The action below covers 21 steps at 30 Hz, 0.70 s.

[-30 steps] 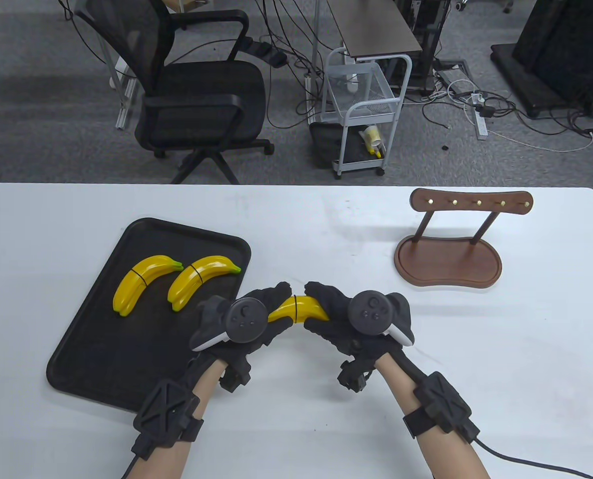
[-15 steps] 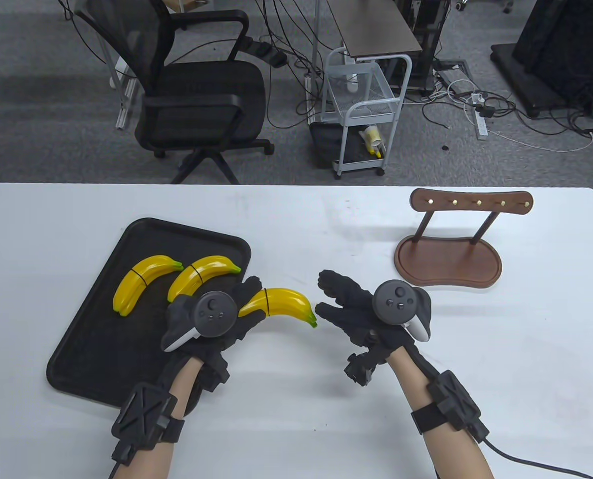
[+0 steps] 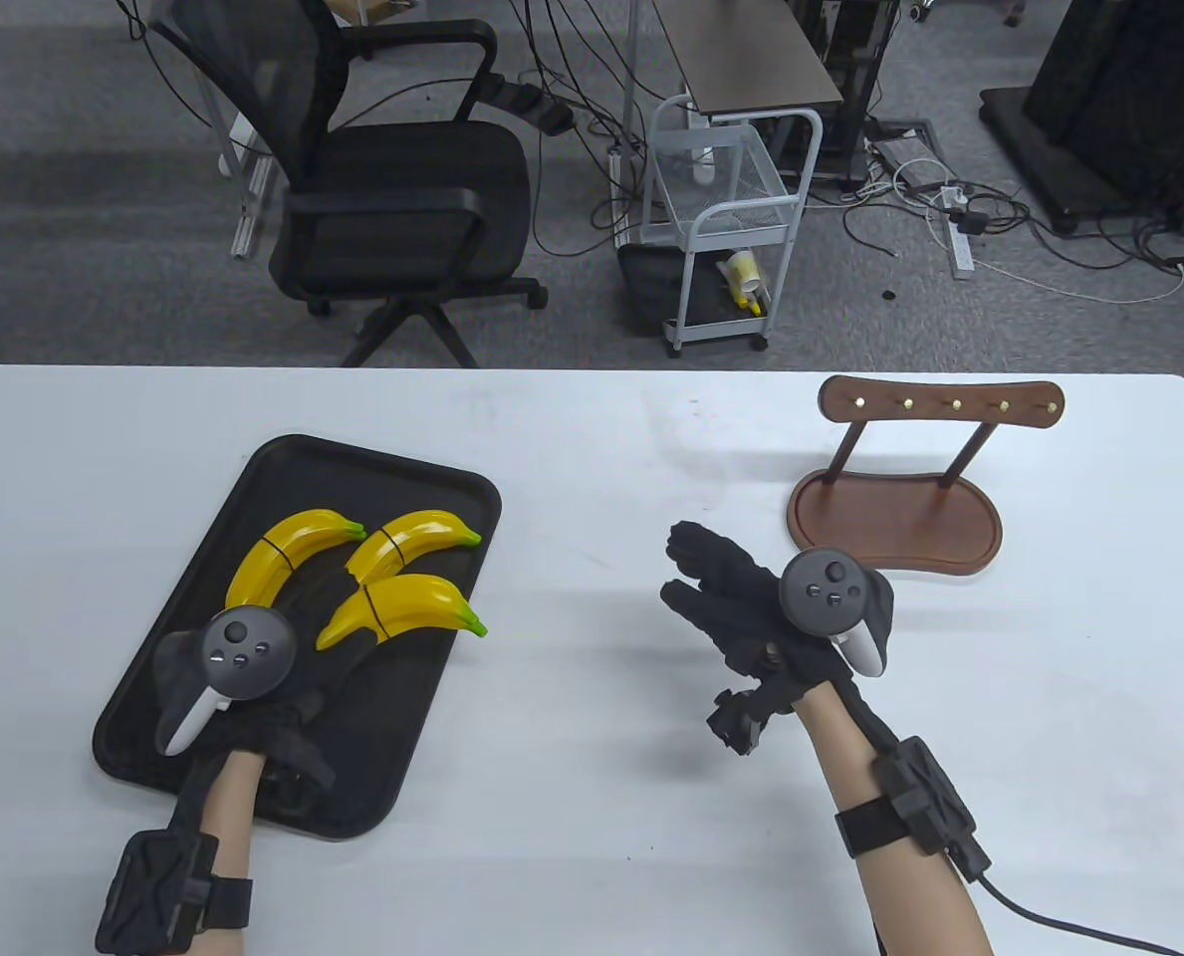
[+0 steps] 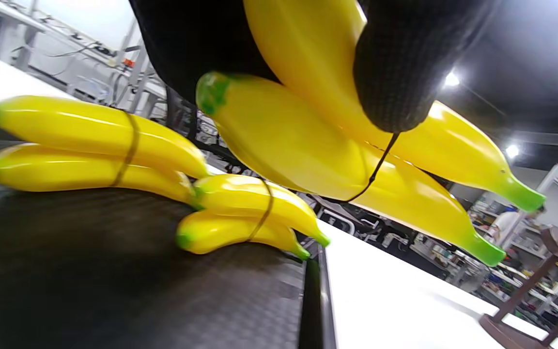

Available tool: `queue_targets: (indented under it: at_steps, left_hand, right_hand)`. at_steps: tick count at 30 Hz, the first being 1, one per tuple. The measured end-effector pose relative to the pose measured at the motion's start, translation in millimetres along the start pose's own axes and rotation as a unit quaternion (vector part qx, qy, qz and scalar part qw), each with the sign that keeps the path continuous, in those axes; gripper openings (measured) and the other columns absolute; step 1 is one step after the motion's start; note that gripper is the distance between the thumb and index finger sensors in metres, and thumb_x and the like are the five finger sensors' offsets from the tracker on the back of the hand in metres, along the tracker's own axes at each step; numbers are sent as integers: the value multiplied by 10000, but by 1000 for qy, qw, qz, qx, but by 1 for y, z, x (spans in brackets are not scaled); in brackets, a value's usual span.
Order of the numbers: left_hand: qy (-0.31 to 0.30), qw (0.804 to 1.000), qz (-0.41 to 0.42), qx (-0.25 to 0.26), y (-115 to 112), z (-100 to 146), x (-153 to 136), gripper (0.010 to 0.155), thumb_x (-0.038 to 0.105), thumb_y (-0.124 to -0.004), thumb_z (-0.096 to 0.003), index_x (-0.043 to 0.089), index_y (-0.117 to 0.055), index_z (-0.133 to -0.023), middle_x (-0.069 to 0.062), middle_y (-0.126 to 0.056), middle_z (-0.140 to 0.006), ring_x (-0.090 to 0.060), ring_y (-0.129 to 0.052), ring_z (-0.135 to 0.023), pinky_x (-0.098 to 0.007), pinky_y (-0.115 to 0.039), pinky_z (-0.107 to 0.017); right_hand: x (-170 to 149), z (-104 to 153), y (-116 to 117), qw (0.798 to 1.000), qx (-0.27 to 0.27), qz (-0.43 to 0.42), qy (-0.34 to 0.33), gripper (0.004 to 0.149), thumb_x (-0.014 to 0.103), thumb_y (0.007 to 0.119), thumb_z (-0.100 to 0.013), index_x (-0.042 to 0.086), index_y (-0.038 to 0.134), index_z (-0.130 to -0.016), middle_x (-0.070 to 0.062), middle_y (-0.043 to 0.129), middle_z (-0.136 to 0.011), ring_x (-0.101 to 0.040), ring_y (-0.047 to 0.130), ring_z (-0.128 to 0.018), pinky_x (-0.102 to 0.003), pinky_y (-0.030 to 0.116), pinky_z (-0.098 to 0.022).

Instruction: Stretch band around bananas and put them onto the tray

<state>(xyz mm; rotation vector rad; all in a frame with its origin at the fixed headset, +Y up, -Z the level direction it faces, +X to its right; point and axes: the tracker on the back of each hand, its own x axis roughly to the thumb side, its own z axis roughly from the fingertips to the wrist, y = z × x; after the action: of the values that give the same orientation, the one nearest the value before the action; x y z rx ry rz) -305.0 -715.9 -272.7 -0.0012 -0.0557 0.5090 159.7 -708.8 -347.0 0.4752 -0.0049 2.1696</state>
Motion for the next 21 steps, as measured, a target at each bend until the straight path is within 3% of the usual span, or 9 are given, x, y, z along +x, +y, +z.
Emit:
queue_targets:
  at_steps: [8,21]
  left_hand:
    - [61,998,27,-6,4,12,-45,651,433,-861,-541,247,-581,-1098,-5,-788,-1093,-276,-886,-956,-489,-704,-763]
    - [118,992,36,-40,-14,17,-79,651,422,-881,-524,267,-594,-1087,8,-794,-1089,-273,-884,-958,-492,-699,-764]
  right_hand:
    - [-5,1,-4,1000,-6,2,8,672,427,751,-561,95,533,-1103,-187,656,-1086,-441,732,-936,-565,694,-621]
    - [-7,2,-5,1000,-5,7,14,666,427,744,-565,93,535,-1102,-189,656,-1086,-444,733,-935,-567,694,-620]
